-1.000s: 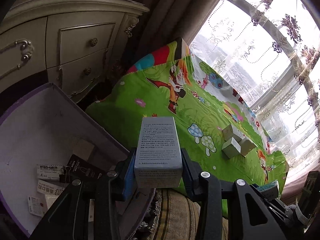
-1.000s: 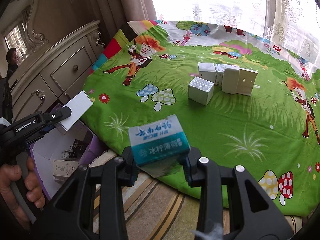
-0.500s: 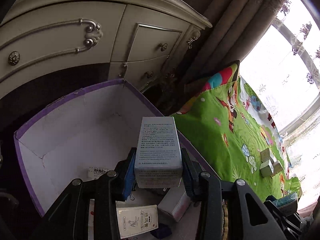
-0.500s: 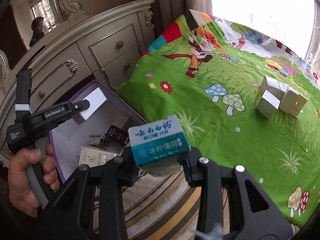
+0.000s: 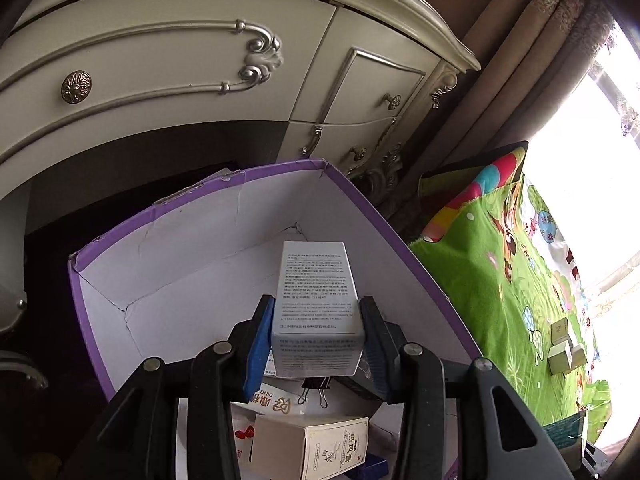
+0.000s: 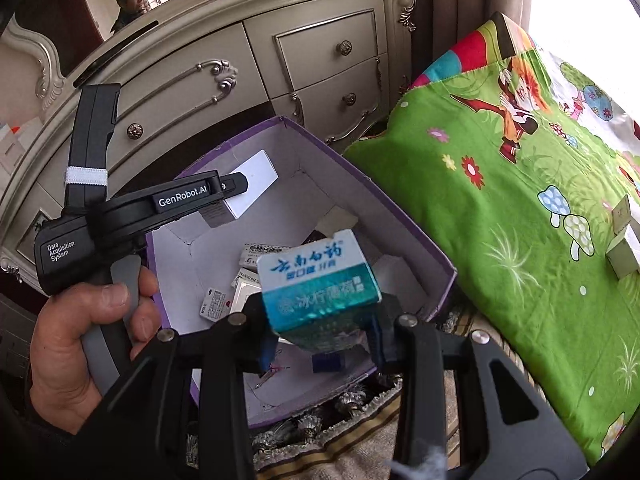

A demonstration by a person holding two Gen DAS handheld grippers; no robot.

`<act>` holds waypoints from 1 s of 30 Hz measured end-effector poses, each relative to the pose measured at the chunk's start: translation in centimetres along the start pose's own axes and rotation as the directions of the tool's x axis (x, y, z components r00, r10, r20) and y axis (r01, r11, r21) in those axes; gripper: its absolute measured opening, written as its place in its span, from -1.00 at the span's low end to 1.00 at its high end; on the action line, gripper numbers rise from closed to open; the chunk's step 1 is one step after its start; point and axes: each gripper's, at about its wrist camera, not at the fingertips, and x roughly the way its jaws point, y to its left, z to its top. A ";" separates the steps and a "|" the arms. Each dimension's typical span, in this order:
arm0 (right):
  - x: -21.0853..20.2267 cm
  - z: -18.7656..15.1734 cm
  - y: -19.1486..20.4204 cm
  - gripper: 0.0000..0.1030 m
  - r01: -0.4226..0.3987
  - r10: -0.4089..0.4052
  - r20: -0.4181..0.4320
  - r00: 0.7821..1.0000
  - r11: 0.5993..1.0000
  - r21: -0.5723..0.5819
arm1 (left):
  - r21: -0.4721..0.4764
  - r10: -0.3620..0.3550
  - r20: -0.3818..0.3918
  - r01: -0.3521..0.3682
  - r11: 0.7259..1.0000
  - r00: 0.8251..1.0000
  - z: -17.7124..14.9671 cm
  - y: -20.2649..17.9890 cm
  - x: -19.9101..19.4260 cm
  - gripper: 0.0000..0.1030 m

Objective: Organize rigid objects
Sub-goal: 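Carry the white text box and teal box into the purple-rimmed box and release, then move both open tools back over the bed toward the remaining items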

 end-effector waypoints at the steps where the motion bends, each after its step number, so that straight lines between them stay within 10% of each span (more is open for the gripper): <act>1: 0.2 0.0 0.2 -0.17 0.001 -0.001 -0.008 1.000 1.000 -0.006 | 0.002 0.011 -0.006 -0.011 1.000 1.000 0.1 0.0 0.1 -0.04; 5: 0.4 -0.1 0.1 0.30 0.011 -0.011 -0.016 1.000 1.000 -0.001 | 0.016 0.052 -0.014 -0.051 0.999 0.999 0.0 0.1 0.4 0.15; 30: -2.6 -1.0 -6.4 0.38 0.054 -0.059 0.026 0.998 0.984 0.168 | 0.211 0.042 -0.042 -0.033 0.977 0.998 -1.4 -8.2 0.1 0.33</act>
